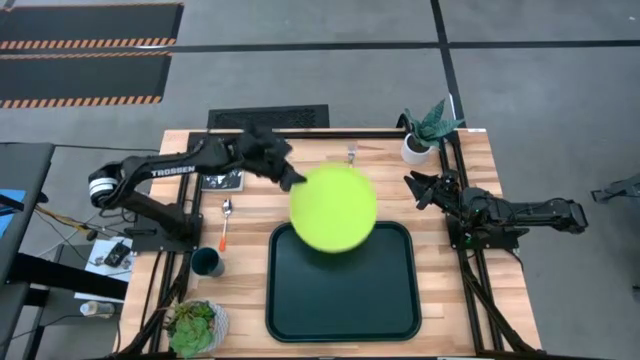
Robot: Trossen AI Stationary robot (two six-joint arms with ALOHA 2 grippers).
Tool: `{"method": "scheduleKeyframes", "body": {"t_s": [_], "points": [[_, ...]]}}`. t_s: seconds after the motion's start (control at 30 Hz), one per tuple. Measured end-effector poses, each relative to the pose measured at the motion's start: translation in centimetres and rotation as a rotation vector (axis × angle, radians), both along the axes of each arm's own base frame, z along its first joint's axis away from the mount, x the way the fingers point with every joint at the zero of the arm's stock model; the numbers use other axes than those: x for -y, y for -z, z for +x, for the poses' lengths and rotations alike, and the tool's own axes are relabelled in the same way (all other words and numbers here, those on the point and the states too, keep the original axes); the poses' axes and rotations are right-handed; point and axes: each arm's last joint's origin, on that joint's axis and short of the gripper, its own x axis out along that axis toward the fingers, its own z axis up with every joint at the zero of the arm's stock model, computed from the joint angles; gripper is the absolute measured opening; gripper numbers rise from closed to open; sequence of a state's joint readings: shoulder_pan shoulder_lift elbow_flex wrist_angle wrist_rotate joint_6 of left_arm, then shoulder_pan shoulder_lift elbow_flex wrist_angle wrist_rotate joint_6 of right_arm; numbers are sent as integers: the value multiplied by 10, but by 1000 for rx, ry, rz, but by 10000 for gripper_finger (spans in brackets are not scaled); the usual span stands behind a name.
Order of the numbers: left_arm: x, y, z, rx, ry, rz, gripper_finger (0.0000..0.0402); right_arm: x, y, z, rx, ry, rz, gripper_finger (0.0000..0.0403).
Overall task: Pick and place plate/cup/fork/spoon on tray
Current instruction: Put the light green plate on the bottom right of the black serving tray
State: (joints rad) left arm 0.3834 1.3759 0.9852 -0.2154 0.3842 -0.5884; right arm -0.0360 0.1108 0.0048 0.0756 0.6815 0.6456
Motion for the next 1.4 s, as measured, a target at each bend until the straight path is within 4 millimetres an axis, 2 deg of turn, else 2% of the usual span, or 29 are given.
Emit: {"method": "scheduleKeyframes", "body": {"t_s": [0.2,0.37,0.47,0.63,0.73,0.93,1.2,1.37,1.4], "points": [[45,-2,16,18,66,79,0,0,0,0,0,0,1,276],[67,-1,28,51,76,117,0,0,0,0,0,0,1,276],[73,14,42,49,103,93,0,0,0,0,-4,0,1,276],[78,52,70,43,173,3,0,0,1,1,-1,0,18,276],[80,66,82,72,168,-12,0,0,2,1,3,0,25,276],[85,75,93,120,168,-44,0,1,2,1,55,8,85,276],[92,79,93,92,84,-10,0,1,2,1,33,6,62,276],[105,96,98,20,64,-32,0,1,2,1,17,5,44,276],[108,95,105,37,71,-30,0,1,2,2,10,5,44,276]]}}
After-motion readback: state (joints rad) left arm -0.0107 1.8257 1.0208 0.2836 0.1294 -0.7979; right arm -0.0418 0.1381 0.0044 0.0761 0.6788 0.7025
